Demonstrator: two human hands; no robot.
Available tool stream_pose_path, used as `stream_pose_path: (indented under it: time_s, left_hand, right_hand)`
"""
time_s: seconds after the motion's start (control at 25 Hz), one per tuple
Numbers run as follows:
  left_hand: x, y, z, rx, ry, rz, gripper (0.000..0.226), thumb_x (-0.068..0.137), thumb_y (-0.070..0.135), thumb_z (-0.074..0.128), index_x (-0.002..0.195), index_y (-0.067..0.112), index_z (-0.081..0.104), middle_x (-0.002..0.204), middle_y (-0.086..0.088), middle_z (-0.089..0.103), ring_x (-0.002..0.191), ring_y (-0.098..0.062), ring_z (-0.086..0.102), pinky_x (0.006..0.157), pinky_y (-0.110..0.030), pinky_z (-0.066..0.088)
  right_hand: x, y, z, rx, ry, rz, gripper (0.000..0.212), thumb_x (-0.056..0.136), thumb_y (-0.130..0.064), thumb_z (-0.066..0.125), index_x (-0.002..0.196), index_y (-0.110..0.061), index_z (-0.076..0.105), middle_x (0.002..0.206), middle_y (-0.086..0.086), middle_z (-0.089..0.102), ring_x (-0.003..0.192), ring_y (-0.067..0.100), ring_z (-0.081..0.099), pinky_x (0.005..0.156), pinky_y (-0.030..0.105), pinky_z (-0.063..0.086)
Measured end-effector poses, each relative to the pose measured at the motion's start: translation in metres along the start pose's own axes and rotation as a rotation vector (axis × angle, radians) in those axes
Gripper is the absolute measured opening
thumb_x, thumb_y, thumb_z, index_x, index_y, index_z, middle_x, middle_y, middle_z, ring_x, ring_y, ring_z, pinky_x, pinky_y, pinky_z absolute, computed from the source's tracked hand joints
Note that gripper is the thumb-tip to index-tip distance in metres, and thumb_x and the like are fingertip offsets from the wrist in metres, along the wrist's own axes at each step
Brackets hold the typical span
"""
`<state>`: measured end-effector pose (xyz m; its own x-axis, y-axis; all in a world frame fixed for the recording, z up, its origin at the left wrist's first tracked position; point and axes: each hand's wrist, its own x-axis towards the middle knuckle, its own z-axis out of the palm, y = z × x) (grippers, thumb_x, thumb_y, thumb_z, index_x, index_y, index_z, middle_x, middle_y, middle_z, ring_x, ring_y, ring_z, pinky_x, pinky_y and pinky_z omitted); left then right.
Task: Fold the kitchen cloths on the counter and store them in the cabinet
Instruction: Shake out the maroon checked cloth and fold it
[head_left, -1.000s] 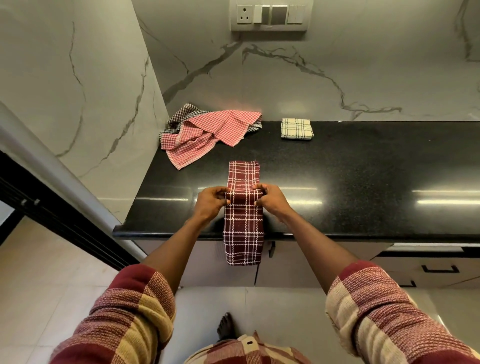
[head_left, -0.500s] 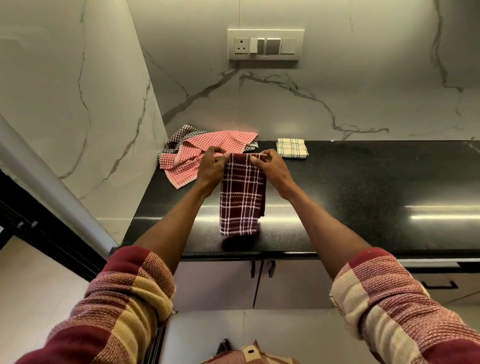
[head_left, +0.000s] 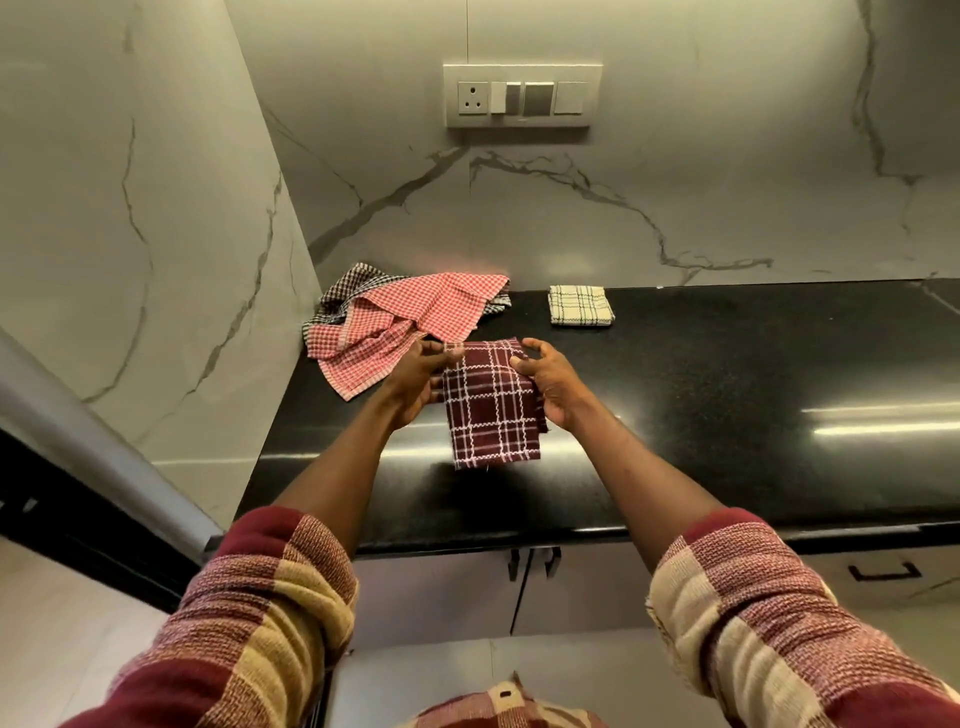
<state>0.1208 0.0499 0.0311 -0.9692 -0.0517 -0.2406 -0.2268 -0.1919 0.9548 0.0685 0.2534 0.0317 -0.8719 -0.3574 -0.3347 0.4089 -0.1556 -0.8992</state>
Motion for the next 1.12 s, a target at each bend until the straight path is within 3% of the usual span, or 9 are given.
stream_pose_path:
  time_s: [0.12, 0.28, 0.36, 0.48, 0.6, 0.72, 0.88, 0.96, 1.12]
  left_hand:
    - [0.014, -0.009, -0.005, 0.038, 0.104, -0.047, 0.054, 0.084, 0.009, 0.070, 0.127, 0.015, 0.038, 0.105, -0.013, 0.062, 0.077, -0.020, 0.068, 0.061, -0.033, 0.055]
    - [0.022, -0.053, -0.007, 0.429, 0.177, -0.310, 0.014, 0.092, 0.016, 0.062, 0.090, 0.007, 0.051, 0.082, -0.010, 0.058, 0.055, -0.017, 0.058, 0.046, -0.025, 0.049]
    - [0.021, -0.069, -0.007, 0.374, 0.138, -0.354, 0.019, 0.096, 0.017, 0.054, 0.078, 0.010, 0.057, 0.075, -0.007, 0.061, 0.055, -0.014, 0.057, 0.047, -0.022, 0.047]
    - [0.027, -0.074, -0.008, 0.307, 0.158, -0.341, 0.016, 0.097, 0.022, 0.051, 0.089, 0.010, 0.058, 0.073, -0.007, 0.063, 0.055, -0.015, 0.056, 0.049, -0.023, 0.046]
    - [0.037, -0.073, -0.001, 0.320, 0.112, -0.368, 0.007, 0.091, 0.017, 0.061, 0.090, 0.010, 0.061, 0.078, -0.010, 0.067, 0.062, -0.019, 0.062, 0.054, -0.025, 0.051]
    - [0.048, -0.070, 0.009, 0.299, 0.162, -0.342, 0.008, 0.078, 0.003, 0.070, 0.081, 0.007, 0.064, 0.081, -0.008, 0.069, 0.076, -0.022, 0.066, 0.067, -0.030, 0.053]
    - [0.057, -0.058, 0.003, 0.081, 0.075, -0.525, 0.016, 0.079, 0.024, 0.073, 0.089, 0.012, 0.068, 0.086, -0.002, 0.070, 0.086, -0.019, 0.064, 0.072, -0.032, 0.051]
    - [0.058, -0.054, -0.003, 0.004, 0.026, -0.564, 0.021, 0.078, 0.032, 0.074, 0.089, 0.015, 0.068, 0.084, 0.000, 0.070, 0.087, -0.017, 0.064, 0.074, -0.034, 0.050]
    - [0.062, -0.054, 0.006, 0.102, 0.020, -0.499, 0.028, 0.080, 0.019, 0.073, 0.106, 0.009, 0.068, 0.095, -0.006, 0.072, 0.091, -0.021, 0.066, 0.087, -0.038, 0.054]
  right_hand:
    - [0.016, 0.007, 0.000, -0.073, 0.142, -0.010, 0.041, 0.089, 0.000, 0.059, 0.127, -0.012, 0.048, 0.106, 0.013, 0.065, 0.085, 0.023, 0.065, 0.075, 0.039, 0.056]
    - [0.031, 0.049, -0.006, -0.964, 0.402, 0.107, 0.029, 0.085, -0.009, 0.061, 0.112, -0.002, 0.061, 0.118, 0.021, 0.065, 0.107, 0.035, 0.063, 0.084, 0.038, 0.049]
    - [0.034, 0.064, -0.010, -0.919, 0.389, 0.148, 0.026, 0.084, -0.014, 0.063, 0.106, 0.001, 0.066, 0.116, 0.020, 0.067, 0.106, 0.035, 0.064, 0.083, 0.037, 0.051]
    - [0.041, 0.067, -0.009, -0.815, 0.391, 0.187, 0.029, 0.083, -0.021, 0.070, 0.106, -0.004, 0.066, 0.116, 0.016, 0.068, 0.104, 0.031, 0.065, 0.091, 0.040, 0.053]
    - [0.042, 0.076, -0.003, -0.937, 0.420, 0.227, 0.046, 0.077, -0.025, 0.078, 0.117, -0.008, 0.062, 0.129, 0.014, 0.055, 0.116, 0.031, 0.057, 0.099, 0.043, 0.049]
    - [0.045, 0.079, -0.005, -0.971, 0.403, 0.174, 0.039, 0.077, -0.019, 0.076, 0.113, -0.009, 0.065, 0.124, 0.013, 0.060, 0.112, 0.029, 0.060, 0.096, 0.043, 0.051]
    - [0.046, 0.065, -0.016, -0.543, 0.276, 0.139, 0.034, 0.082, -0.006, 0.066, 0.115, -0.006, 0.060, 0.110, 0.015, 0.070, 0.093, 0.026, 0.069, 0.081, 0.040, 0.058]
    - [0.044, 0.061, -0.023, -0.336, 0.221, 0.213, 0.036, 0.085, -0.008, 0.066, 0.119, -0.002, 0.056, 0.109, 0.018, 0.071, 0.096, 0.031, 0.070, 0.085, 0.045, 0.058]
    - [0.046, 0.065, -0.030, -0.238, 0.195, 0.233, 0.031, 0.089, -0.014, 0.066, 0.114, 0.000, 0.055, 0.109, 0.020, 0.070, 0.097, 0.034, 0.069, 0.090, 0.051, 0.055]
